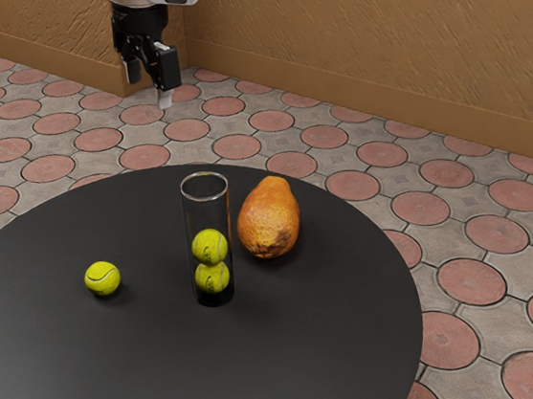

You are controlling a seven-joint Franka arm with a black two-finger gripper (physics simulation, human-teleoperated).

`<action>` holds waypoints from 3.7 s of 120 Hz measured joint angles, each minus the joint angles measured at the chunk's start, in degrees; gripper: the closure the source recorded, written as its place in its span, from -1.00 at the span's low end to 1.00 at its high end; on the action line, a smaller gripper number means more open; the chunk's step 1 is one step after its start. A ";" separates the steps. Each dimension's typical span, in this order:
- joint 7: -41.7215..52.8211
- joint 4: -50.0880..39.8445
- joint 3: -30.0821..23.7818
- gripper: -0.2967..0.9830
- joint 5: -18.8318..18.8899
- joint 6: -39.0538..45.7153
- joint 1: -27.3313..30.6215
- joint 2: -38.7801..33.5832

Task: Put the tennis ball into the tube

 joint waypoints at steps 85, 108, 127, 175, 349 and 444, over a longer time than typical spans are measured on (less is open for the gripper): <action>-0.82 -32.18 6.40 -0.54 -0.71 10.25 0.11 -14.82; -0.07 -42.83 10.49 -0.54 0.22 20.28 0.17 -15.85; 0.41 -44.35 12.38 -0.54 0.42 22.82 0.93 -13.74; 1.40 -49.61 16.15 -0.54 0.30 39.89 1.16 -3.95; 0.66 -47.48 15.60 0.20 -10.65 48.86 1.37 4.35; -1.87 -28.67 9.76 0.41 -6.94 17.61 1.22 -5.52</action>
